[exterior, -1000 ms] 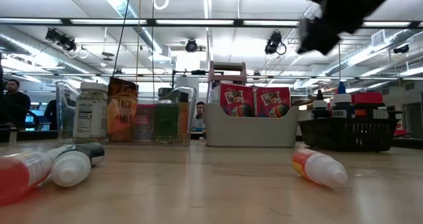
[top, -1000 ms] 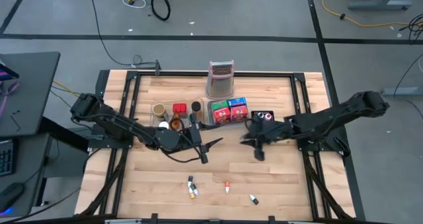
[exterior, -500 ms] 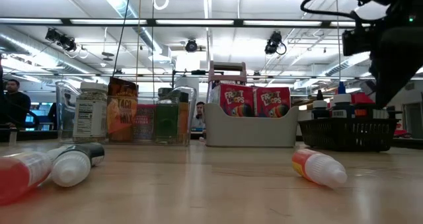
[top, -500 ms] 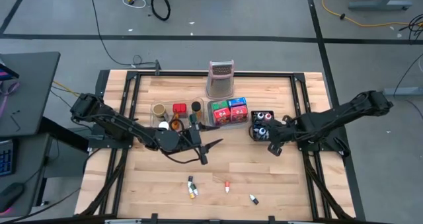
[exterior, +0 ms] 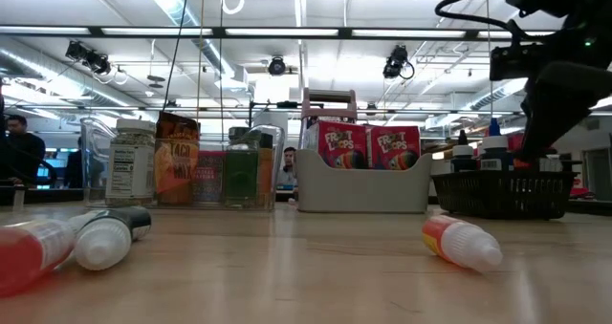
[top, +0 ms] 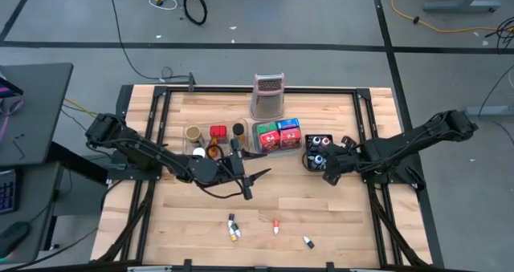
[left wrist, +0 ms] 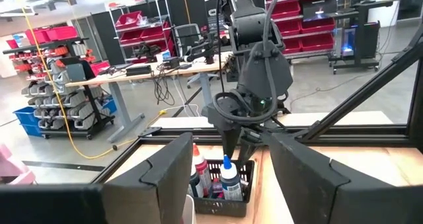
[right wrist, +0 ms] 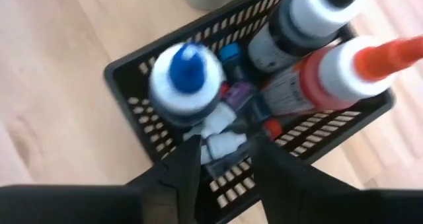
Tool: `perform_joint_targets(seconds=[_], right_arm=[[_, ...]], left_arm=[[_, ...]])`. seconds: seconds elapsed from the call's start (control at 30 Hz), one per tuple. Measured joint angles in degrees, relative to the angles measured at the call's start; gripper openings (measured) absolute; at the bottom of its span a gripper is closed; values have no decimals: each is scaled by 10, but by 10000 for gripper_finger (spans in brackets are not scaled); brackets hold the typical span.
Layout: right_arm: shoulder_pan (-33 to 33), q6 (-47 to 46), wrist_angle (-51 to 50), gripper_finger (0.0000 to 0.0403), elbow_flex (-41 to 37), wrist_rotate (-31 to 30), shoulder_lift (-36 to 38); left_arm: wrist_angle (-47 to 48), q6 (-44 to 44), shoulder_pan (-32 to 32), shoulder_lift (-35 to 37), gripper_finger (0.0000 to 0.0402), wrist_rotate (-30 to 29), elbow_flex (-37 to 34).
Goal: Pick & Place Kitchen Items
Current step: Put the small red food coloring bottle into the black basket
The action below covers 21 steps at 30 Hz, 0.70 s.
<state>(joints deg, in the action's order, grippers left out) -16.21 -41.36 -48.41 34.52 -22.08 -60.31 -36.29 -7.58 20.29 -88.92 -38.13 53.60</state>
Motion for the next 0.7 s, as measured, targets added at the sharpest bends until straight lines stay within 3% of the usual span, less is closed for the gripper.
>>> perform_joint_targets(seconds=[0.23, 0.43, 0.57, 0.7], right_arm=[[0, 0, -2, 161, 0, 18, 0], [0, -46, -80, 162, 41, 18, 0], [-13, -80, -123, 162, 84, 61, 0], [-53, -96, -84, 162, 106, 126, 0]], left_arm=[[1, 1, 0, 0, 210, 6, 0], [13, 1, 0, 0, 210, -2, 0], [13, 1, 0, 0, 210, -2, 0], [13, 1, 0, 0, 210, -2, 0]])
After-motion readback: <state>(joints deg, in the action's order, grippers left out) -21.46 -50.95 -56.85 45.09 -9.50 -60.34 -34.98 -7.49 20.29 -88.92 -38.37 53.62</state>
